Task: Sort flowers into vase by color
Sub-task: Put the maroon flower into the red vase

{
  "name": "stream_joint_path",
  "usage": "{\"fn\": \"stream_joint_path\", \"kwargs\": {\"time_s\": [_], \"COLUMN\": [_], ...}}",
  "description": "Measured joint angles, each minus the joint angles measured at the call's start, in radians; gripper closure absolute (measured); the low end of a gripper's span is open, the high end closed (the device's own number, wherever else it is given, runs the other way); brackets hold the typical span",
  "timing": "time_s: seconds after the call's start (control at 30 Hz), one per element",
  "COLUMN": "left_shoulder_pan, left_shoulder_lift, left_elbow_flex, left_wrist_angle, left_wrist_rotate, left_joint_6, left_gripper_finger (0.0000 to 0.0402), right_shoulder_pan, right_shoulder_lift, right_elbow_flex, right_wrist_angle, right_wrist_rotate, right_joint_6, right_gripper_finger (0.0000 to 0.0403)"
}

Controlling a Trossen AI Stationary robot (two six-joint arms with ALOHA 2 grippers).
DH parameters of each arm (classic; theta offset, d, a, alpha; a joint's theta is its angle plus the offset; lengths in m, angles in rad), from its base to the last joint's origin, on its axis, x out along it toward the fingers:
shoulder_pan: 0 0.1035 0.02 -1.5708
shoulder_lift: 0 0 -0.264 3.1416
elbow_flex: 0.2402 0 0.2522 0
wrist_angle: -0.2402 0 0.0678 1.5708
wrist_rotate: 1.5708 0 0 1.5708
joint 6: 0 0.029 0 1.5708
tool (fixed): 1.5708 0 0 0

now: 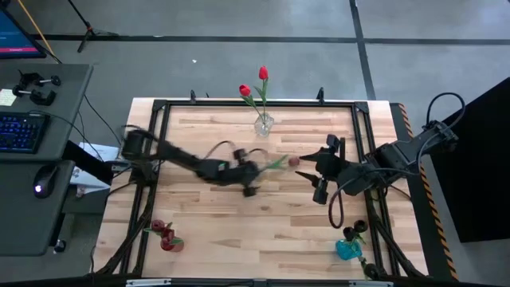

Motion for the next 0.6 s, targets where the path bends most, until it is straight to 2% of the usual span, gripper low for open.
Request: {"fn": "stream_joint_path", "kwargs": {"time_s": [0.13,0.23,0.4,0.6], "left_shoulder_pan": [-0.087,-0.156,-0.269,-0.442], "left_shoulder_lift": [-0.251,-0.455,-0.784,-1.059], "left_elbow_flex": [-0.244,-0.346,-0.394,-0.391], "left_wrist_angle": [0.168,0.256,0.282,0.291], "left_wrist_rotate": [-0.051,-0.127,-0.233,-0.230], "left_joint_6": [-0.061,-0.053,0.029,0.087], "left_gripper_finger": [0.0401,0.0401,0.0401,0.0401], "right_shoulder_pan": [0.015,0.016,0.016,0.016], "right_shoulder_lift": [0.000,-0.001,-0.001,-0.001], "right_elbow_flex": [0.000,0.000,0.000,0.000], "right_wrist_angle": [-0.001,0.000,0.001,0.001], "right_wrist_rotate": [0.066,0.105,0.109,0.105], "right_joint_6": [-0.045,-0.061,-0.061,-0.047], "right_gripper_finger": [0.0222,0.0222,0.0222,0.0222]}}
